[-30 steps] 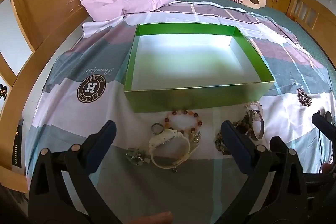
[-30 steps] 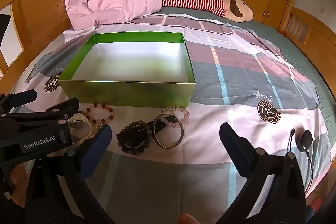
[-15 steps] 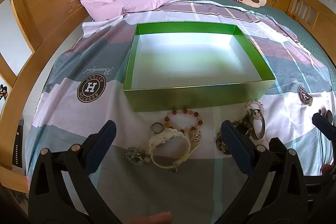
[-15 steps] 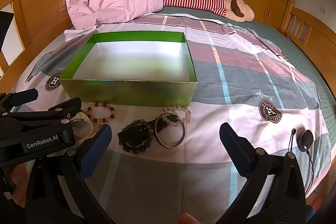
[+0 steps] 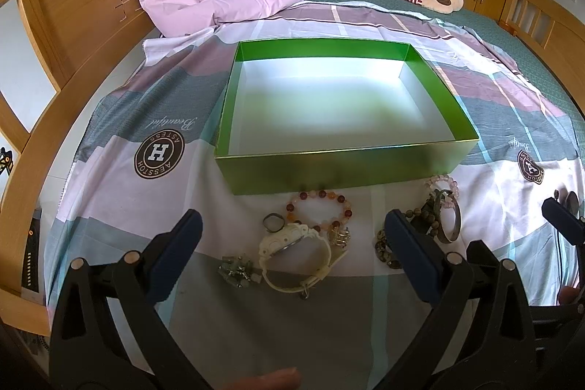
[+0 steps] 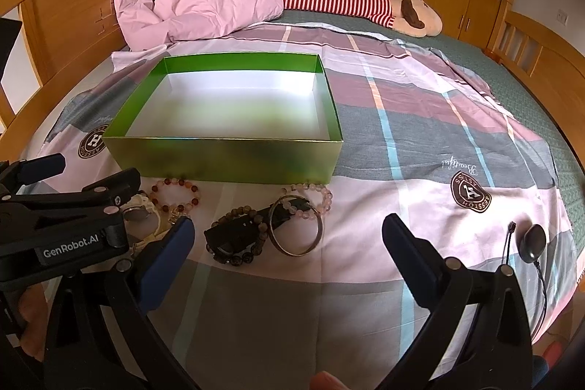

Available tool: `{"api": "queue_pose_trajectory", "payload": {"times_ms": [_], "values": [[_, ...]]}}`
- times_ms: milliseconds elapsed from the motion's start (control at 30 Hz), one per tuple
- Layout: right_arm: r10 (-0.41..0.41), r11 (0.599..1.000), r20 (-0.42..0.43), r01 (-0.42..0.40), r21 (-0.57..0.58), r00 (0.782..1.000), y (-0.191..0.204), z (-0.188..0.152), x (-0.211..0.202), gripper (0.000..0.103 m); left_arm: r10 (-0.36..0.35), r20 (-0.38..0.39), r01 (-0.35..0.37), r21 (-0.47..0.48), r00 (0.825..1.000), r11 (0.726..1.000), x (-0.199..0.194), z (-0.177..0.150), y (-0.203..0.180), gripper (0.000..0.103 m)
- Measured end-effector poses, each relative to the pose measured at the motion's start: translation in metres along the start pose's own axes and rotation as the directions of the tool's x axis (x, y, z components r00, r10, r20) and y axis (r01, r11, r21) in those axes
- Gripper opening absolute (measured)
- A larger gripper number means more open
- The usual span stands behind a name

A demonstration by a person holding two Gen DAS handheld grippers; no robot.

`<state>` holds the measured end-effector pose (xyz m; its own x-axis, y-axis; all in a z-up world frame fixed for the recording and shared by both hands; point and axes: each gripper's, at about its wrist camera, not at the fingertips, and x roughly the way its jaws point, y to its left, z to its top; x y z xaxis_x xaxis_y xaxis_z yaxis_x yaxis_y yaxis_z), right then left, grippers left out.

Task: Organize jewelry

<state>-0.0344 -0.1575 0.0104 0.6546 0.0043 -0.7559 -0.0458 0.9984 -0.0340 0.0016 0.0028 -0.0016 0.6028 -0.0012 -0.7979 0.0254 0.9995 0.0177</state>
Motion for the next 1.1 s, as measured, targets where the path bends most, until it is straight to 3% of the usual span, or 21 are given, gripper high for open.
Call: {"api": "queue_pose_trajectory", "payload": {"times_ms": [1100], "values": [[0.011, 1.000, -0.008, -0.011, -0.002, 1.000, 0.0053, -0.0054, 0.0045, 0.100, 0.005, -0.001, -0.005, 0.004, 1.000, 1.000, 0.0000, -0.0007, -0.0008, 0.099]]}}
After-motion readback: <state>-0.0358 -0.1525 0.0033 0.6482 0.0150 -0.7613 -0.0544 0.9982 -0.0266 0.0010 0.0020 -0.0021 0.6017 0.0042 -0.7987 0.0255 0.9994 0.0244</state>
